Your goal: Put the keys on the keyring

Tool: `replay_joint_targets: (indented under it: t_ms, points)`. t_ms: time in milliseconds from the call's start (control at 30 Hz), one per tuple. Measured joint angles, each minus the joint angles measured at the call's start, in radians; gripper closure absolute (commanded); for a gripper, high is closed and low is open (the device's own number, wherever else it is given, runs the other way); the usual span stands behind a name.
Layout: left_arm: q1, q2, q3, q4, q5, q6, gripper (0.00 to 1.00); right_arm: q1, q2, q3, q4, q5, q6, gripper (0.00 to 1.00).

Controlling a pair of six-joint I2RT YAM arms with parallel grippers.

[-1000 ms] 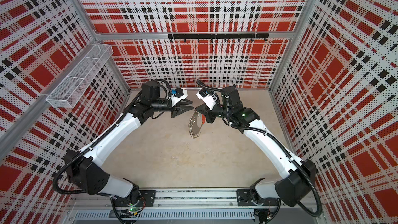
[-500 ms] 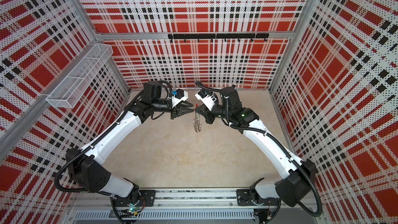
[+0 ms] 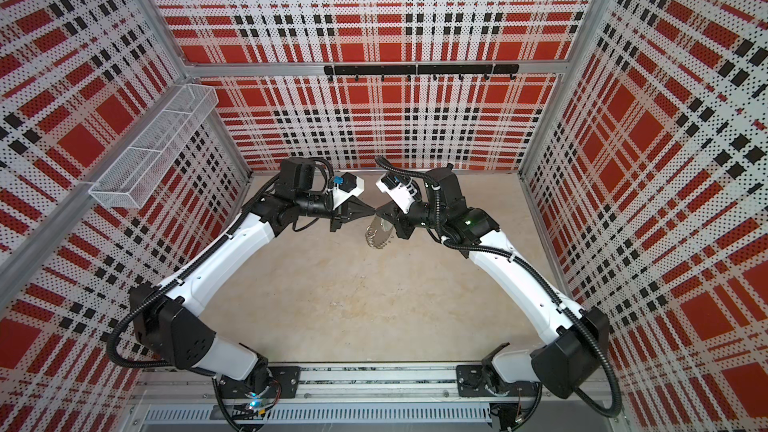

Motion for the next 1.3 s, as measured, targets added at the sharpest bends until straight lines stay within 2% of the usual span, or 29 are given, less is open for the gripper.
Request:
replay_joint_targets:
  t_ms: [33,300,600,767,900,1000,1267,1300]
  points:
    - [-0.001,-0.003,-0.021,0.050,0.004,-0.036,1.00,-0.013,-0.008,-0.016,0.037,-0.010,0.034,0.54]
    - [0.000,-0.048,-0.324,0.568,0.004,-0.426,1.00,-0.187,-0.092,-0.187,0.334,-0.185,0.337,0.50]
    - [0.000,-0.064,-0.347,0.922,-0.005,-0.721,1.00,-0.193,-0.070,-0.280,0.595,-0.351,0.546,0.51]
    - [-0.004,-0.074,-0.365,1.058,-0.005,-0.816,1.00,-0.193,-0.029,-0.281,0.715,-0.396,0.633,0.55]
    - [-0.006,-0.074,-0.368,1.098,0.000,-0.859,1.00,-0.193,-0.020,-0.281,0.779,-0.417,0.669,0.58]
    - [-0.006,-0.074,-0.368,1.113,0.005,-0.879,1.00,-0.193,-0.015,-0.280,0.812,-0.431,0.686,0.65]
    - [-0.006,-0.074,-0.368,1.128,0.012,-0.893,1.00,-0.193,-0.012,-0.271,0.829,-0.454,0.687,0.99]
    - [-0.006,-0.074,-0.370,1.136,0.012,-0.893,1.00,-0.193,-0.012,-0.271,0.826,-0.455,0.688,1.00]
